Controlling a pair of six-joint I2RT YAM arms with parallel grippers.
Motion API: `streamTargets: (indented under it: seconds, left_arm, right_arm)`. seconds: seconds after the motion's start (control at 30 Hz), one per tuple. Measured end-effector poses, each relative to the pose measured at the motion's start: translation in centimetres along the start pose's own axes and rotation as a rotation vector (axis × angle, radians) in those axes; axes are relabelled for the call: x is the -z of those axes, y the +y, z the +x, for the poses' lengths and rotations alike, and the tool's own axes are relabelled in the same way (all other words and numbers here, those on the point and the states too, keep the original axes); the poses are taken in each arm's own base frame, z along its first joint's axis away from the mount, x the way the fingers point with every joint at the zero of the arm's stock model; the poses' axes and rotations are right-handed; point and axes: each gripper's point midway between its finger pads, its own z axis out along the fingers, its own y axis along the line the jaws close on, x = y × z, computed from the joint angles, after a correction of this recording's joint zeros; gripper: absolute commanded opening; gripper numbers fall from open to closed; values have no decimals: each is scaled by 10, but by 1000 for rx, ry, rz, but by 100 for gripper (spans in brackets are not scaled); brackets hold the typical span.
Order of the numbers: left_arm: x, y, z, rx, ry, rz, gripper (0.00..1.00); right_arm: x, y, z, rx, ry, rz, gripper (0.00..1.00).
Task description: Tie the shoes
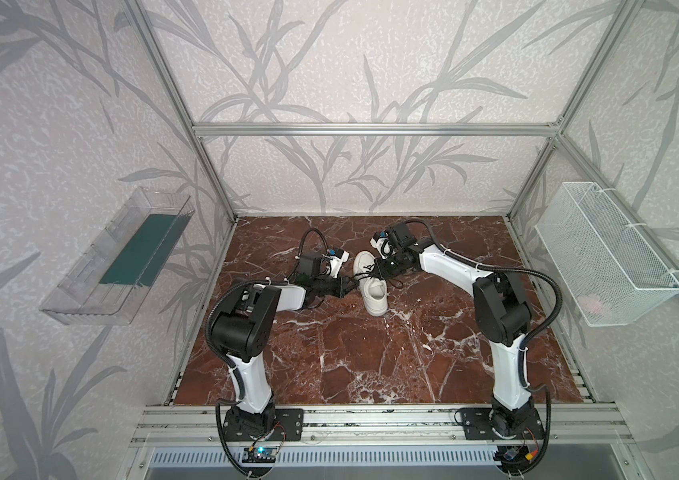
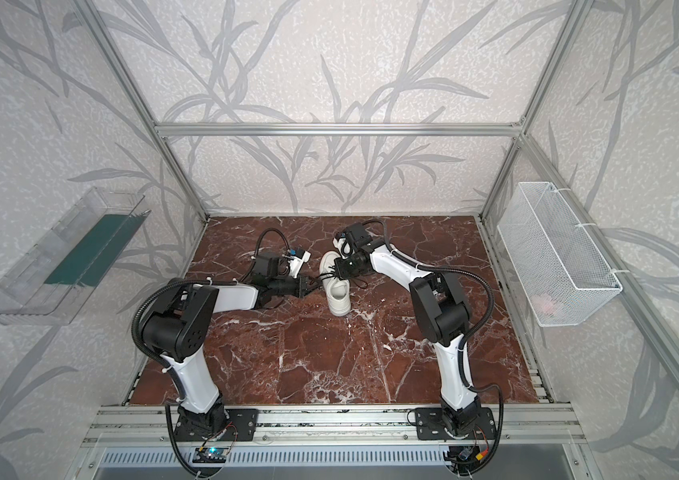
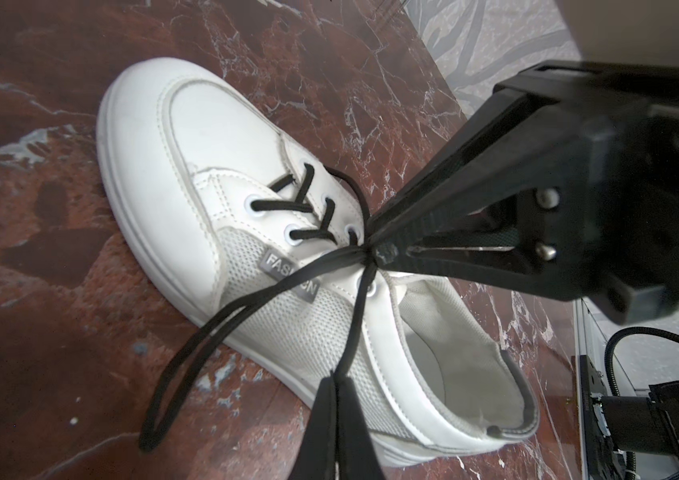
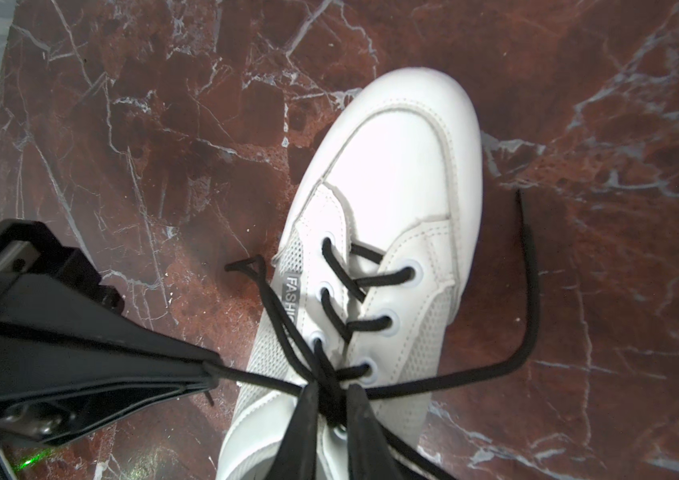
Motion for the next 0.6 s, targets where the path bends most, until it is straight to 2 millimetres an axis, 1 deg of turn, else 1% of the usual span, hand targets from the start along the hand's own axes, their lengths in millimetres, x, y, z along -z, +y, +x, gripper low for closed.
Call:
streamTargets:
  seconds: [0.2, 0.4, 0.6]
  left_arm:
    - [5, 1, 5, -24, 28, -33, 0]
    - [7, 6, 19, -39, 86, -62, 0]
    - [13, 6, 19, -68, 100, -89, 0]
  right_arm:
    - [0, -3, 1, 10, 5, 57, 13]
    - [0, -4, 2, 19, 7, 95, 12]
    - [3, -6, 2, 18, 11, 111, 12]
